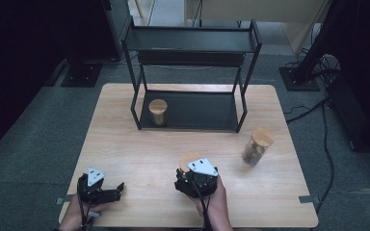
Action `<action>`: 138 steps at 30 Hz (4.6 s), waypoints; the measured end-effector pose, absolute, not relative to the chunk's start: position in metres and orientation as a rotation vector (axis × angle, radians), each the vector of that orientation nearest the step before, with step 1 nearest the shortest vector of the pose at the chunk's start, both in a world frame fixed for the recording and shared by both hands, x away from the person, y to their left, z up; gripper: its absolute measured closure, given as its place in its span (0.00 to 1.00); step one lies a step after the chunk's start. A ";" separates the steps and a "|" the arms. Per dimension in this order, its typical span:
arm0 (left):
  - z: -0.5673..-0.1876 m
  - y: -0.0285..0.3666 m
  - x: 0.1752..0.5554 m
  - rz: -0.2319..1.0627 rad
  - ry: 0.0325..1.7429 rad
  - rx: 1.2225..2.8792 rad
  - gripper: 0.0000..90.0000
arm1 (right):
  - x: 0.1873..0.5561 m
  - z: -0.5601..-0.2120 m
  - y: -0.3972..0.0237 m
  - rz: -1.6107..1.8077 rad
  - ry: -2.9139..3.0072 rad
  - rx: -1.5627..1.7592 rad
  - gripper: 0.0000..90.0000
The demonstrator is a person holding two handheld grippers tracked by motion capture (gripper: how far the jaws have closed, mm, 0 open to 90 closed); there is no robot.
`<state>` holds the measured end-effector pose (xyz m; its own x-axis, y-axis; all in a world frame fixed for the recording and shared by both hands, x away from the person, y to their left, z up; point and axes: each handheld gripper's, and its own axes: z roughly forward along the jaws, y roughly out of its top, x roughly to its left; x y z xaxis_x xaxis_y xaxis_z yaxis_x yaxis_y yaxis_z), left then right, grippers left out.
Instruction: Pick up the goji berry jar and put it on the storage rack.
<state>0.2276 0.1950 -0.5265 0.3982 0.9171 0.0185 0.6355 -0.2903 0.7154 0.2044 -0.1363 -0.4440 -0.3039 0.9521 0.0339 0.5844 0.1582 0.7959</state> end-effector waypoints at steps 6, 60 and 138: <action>-0.527 0.195 0.228 0.578 1.321 2.028 0.00 | 0.209 -0.444 -0.136 1.000 1.973 1.442 0.27; -0.527 0.195 0.228 0.578 1.319 2.029 0.00 | 0.280 -0.443 -0.152 0.988 1.951 1.438 0.28; -0.526 0.195 0.228 0.578 1.321 2.030 0.00 | 0.366 -0.418 -0.155 0.988 1.964 1.380 0.28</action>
